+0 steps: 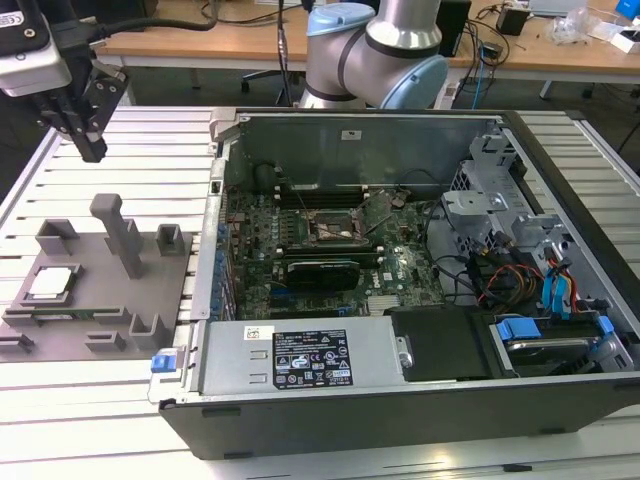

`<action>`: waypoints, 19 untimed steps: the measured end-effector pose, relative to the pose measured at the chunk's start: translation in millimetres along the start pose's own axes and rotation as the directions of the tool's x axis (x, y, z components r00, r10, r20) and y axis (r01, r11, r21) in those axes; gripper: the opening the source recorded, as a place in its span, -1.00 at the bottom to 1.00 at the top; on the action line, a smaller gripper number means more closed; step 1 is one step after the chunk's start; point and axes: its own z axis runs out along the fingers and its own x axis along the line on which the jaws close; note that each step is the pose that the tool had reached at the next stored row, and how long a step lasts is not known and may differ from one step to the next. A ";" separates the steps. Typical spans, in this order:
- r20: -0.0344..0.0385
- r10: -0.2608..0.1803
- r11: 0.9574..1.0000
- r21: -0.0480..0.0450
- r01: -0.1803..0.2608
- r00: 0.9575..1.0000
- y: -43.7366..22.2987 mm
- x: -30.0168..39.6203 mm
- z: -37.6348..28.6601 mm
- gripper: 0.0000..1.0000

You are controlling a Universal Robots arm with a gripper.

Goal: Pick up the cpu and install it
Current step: 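Reach for the cpu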

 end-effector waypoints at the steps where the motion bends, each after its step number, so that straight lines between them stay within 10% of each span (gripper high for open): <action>1: 0.000 0.000 1.000 0.000 0.000 1.000 -0.1 1.4 -0.1 -0.79; 19: 0.000 0.000 1.000 0.000 0.000 1.000 -5.2 48.2 17.9 -0.79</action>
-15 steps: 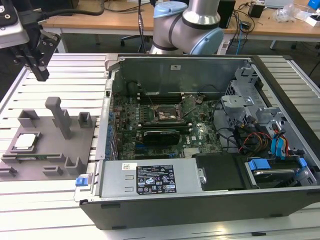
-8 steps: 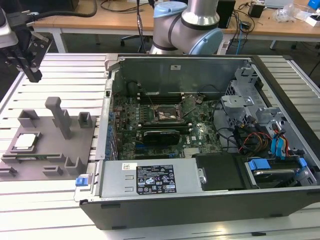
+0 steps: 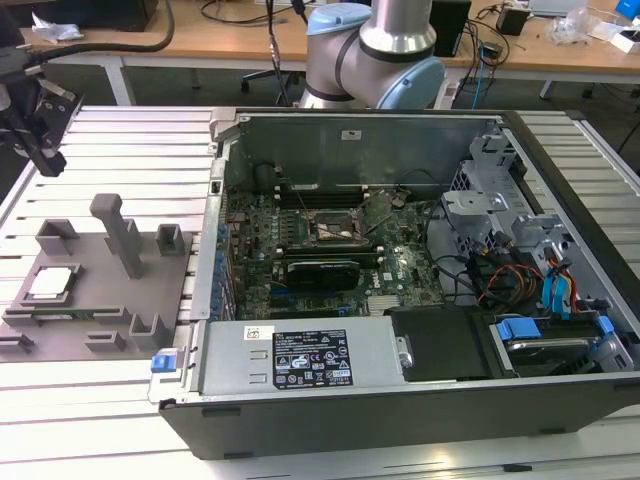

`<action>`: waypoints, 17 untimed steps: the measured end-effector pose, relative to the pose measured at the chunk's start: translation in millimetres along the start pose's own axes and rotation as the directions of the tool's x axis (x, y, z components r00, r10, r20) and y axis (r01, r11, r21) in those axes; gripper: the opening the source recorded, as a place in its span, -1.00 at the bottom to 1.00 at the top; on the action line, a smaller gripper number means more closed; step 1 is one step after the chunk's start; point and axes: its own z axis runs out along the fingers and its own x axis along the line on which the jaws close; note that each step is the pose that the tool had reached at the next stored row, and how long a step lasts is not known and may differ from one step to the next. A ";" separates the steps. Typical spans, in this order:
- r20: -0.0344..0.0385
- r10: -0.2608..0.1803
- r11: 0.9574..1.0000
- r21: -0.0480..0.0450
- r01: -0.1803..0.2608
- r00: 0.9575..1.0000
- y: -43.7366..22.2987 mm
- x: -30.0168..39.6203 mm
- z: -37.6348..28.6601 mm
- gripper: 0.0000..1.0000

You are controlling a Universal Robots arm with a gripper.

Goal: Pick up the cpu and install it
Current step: 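Reach for the cpu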

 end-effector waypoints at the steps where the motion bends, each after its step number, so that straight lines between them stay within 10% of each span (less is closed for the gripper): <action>1: 0.000 0.000 1.000 0.000 0.000 1.000 -0.2 1.3 1.3 -0.79; 17: 0.000 0.000 1.000 0.000 0.000 1.000 -2.4 21.2 11.4 -0.79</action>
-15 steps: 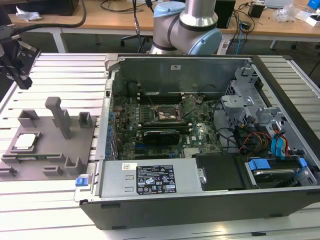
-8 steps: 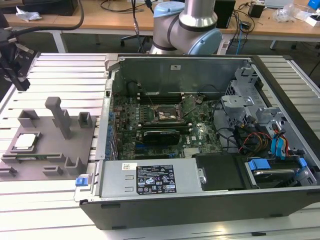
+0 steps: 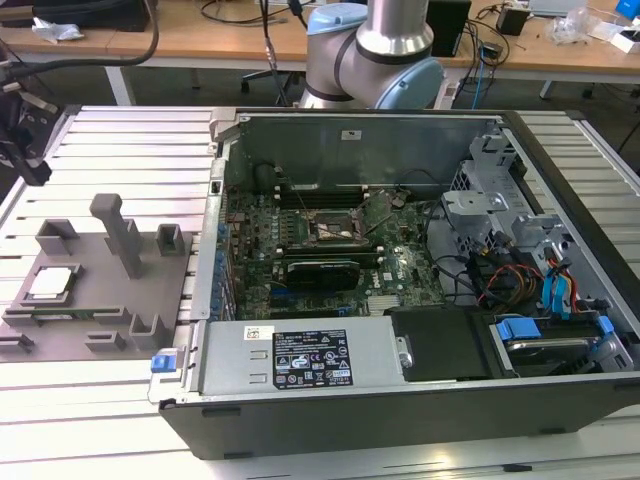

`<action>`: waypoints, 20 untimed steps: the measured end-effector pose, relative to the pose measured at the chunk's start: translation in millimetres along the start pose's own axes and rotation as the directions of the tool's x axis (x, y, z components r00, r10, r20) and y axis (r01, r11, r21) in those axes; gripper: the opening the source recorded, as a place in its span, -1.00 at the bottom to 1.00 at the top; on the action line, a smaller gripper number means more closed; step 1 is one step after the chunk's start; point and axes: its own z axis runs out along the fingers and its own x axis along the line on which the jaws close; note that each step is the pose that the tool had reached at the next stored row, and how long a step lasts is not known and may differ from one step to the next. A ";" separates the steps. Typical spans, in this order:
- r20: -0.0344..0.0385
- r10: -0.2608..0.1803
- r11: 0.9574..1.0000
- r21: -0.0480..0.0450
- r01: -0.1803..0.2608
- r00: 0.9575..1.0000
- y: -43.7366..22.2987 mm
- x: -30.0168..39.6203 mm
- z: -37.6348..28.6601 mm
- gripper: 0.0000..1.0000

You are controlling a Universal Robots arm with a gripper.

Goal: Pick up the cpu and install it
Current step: 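Reach for the cpu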

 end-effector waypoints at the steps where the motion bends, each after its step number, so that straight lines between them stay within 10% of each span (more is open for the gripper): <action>1: 0.000 0.000 1.000 0.000 0.000 1.000 -0.1 1.1 0.5 -0.79; 20: -0.001 0.000 1.000 0.000 0.000 1.000 -12.8 19.1 39.2 -0.79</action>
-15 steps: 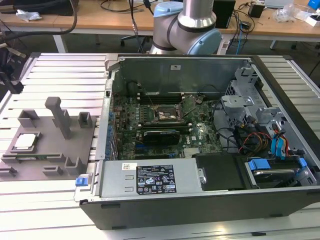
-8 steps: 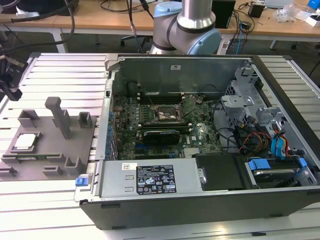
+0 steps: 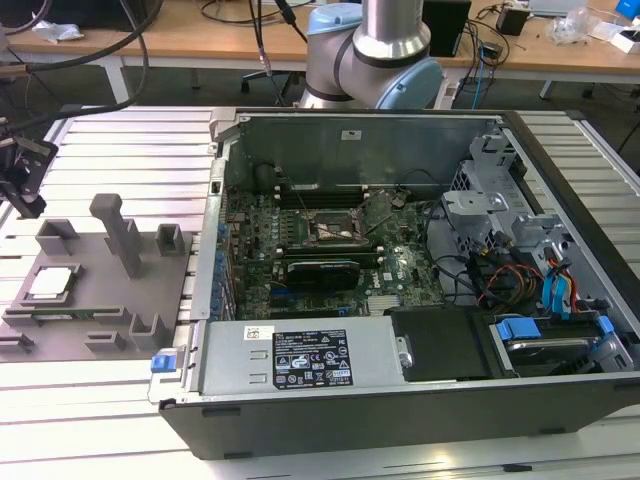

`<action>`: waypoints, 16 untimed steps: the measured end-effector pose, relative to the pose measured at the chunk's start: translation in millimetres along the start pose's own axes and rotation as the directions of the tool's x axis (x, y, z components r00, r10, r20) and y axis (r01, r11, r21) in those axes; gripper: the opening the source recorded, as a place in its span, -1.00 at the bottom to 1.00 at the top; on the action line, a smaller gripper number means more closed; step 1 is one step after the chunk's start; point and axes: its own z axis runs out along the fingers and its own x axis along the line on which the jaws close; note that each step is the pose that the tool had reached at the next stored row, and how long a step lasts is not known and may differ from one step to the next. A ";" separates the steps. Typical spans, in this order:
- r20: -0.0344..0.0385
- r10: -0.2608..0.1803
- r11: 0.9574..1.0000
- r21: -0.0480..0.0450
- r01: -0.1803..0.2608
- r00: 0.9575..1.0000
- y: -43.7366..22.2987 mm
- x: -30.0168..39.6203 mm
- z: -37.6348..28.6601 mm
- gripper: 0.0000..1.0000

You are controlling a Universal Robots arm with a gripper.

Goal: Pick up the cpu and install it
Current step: 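Reach for the cpu, then pick up the cpu and move it towards the insertion slot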

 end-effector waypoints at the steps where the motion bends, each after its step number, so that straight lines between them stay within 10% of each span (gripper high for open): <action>1: 0.000 0.000 1.000 0.000 0.000 1.000 -0.1 0.1 0.2 -0.79; 16: 0.000 0.000 1.000 0.000 0.000 1.000 -0.6 3.6 5.5 -0.79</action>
